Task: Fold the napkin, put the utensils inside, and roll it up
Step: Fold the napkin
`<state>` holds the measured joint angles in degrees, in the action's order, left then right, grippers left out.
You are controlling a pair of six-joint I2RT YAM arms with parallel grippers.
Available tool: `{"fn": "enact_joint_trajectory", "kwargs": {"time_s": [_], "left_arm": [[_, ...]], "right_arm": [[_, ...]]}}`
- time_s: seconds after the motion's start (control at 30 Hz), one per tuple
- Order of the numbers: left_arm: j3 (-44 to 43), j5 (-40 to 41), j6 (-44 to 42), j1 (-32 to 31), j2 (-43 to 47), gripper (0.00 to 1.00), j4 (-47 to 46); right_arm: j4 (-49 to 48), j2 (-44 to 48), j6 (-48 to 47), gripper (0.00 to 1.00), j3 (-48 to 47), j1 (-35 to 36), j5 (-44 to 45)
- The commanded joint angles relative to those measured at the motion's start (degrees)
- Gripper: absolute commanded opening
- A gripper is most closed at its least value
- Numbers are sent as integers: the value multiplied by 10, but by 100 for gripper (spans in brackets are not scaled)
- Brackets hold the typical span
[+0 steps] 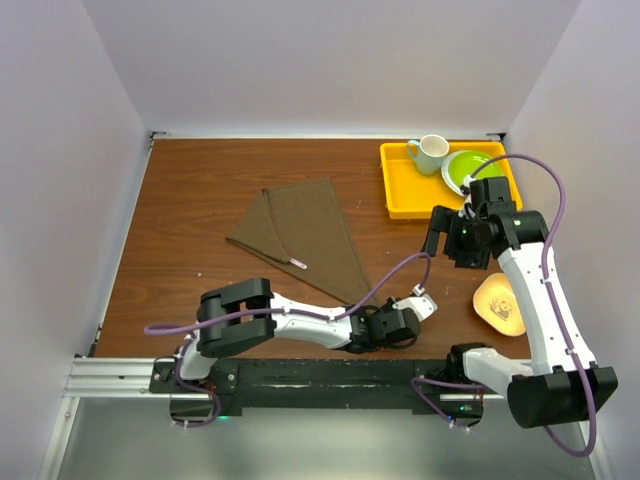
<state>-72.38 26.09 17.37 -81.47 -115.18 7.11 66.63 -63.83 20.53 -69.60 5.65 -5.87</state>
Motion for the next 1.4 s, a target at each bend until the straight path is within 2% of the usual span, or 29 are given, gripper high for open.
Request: {"fn": "enact_joint_trajectory", "kwargs": {"time_s": [0.0, 0.13, 0.17, 0.2, 0.33, 0.37, 0.43, 0.53, 0.57, 0.7, 0.77, 0.87, 0.9, 0.93, 1.03, 1.2, 1.27, 1.3, 1.37], "left_arm": [[-22, 30, -16, -3, -17, 24, 6], [-22, 35, -15, -2, -15, 10, 9], [-23, 38, -14, -2, -5, 1, 10], [-27, 41, -12, -1, 5, 0, 11], [-26, -16, 16, 31, 76, 0, 23], [-20, -36, 33, 56, 115, 0, 21], [3, -105, 57, 91, 174, 0, 19], [48, -174, 107, 169, 250, 0, 19], [73, -210, 130, 212, 267, 0, 11], [125, -276, 173, 318, 338, 0, -7], [140, -285, 159, 342, 362, 0, -22], [124, -313, 123, 323, 336, 0, -18], [120, -308, 113, 311, 327, 4, -17], [116, -295, 90, 282, 311, 17, -15], [95, -268, 60, 238, 272, 39, -7], [68, -242, 36, 186, 211, 48, 4], [49, -243, 38, 161, 173, 57, 7], [38, -238, 42, 154, 142, 72, 15], [-6, -213, 55, 131, 110, 74, 58]], "right_arm": [[-5, -2, -11, 90, -9, -1, -21], [-8, -4, -14, 90, -7, -1, -27], [-11, -6, -15, 95, -6, -1, -28], [-12, -8, -16, 98, -4, -1, -31], [-19, -18, -23, 98, -5, -1, -36], [-24, -25, -23, 98, -4, -1, -39], [-33, -36, -24, 98, -7, -1, -61], [-47, -66, -24, 98, -20, -1, -97], [-51, -83, -25, 98, -26, -1, -101], [-62, -131, -30, 98, -74, -1, -119], [-55, -151, -39, 98, -91, -1, -118], [-69, -170, -28, 98, -84, -1, -116], [-74, -175, -23, 98, -71, -1, -120], [-82, -180, -16, 98, -63, -1, -115], [-75, -192, -6, 98, -50, -1, -77], [-60, -176, -8, 98, -43, -1, -6], [-58, -165, -10, 98, -43, -2, 8], [-55, -162, -11, 98, -45, -2, 9], [-49, -152, -10, 98, -47, -2, 0]]}}
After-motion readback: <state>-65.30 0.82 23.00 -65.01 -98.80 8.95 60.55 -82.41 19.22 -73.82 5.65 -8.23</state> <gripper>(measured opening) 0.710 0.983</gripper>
